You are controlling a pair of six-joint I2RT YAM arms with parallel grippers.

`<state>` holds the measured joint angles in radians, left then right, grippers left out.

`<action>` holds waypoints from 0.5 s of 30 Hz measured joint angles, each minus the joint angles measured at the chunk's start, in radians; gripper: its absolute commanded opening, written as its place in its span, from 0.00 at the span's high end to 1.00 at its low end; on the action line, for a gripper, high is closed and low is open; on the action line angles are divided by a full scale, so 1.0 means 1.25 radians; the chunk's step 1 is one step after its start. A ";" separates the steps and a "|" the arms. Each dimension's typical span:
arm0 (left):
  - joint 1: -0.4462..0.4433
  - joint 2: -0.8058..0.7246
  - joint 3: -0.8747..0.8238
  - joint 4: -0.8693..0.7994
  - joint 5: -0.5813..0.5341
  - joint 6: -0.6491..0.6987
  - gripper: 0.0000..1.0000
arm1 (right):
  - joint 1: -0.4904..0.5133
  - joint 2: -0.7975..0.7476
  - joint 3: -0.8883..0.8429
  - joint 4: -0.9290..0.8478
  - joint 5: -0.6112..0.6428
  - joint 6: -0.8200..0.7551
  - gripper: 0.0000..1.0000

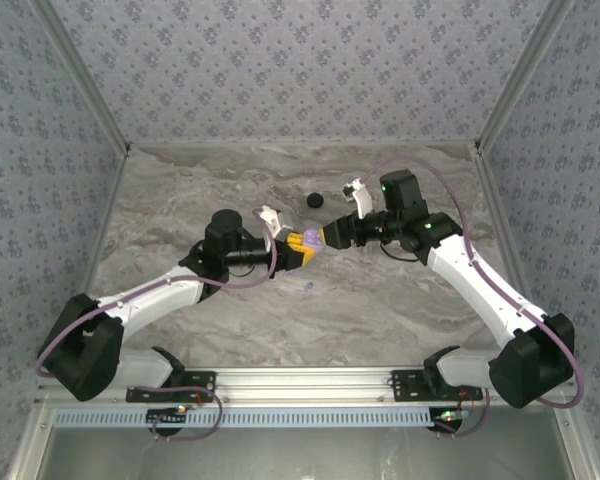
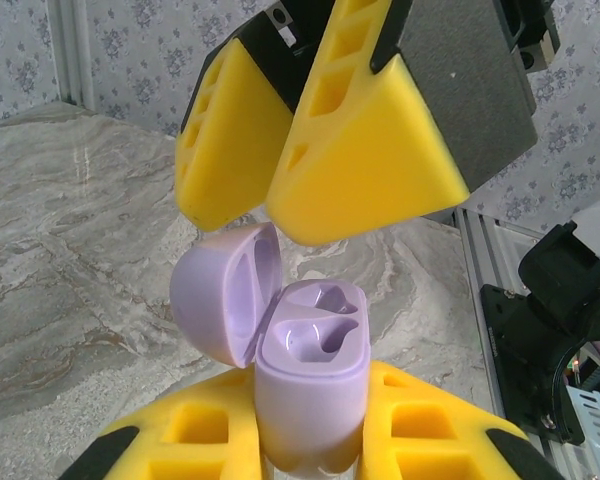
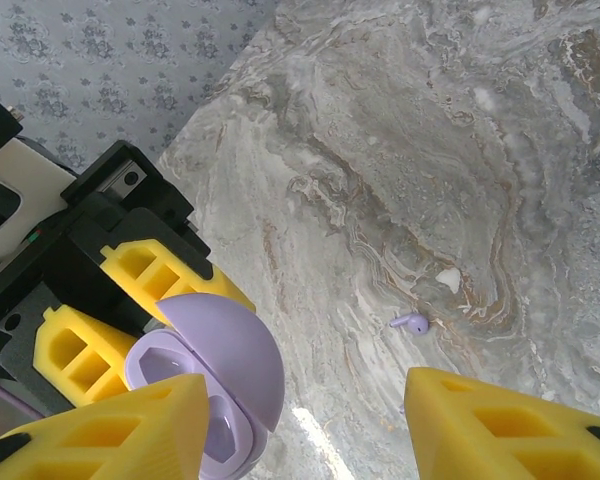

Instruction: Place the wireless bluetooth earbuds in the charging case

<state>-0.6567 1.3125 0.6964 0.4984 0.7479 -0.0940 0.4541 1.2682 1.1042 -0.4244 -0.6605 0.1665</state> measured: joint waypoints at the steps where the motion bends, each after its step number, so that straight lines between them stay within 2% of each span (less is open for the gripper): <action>1: 0.000 0.000 0.000 0.000 0.000 0.000 0.81 | 0.000 0.001 0.000 -0.001 -0.002 -0.001 0.44; 15: 0.000 0.005 0.000 0.006 -0.003 -0.004 0.81 | 0.014 0.009 0.000 -0.011 -0.019 -0.006 0.43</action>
<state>-0.6567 1.3186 0.6964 0.5060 0.7437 -0.0986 0.4721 1.2793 1.1042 -0.4381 -0.6842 0.1585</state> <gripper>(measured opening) 0.189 0.564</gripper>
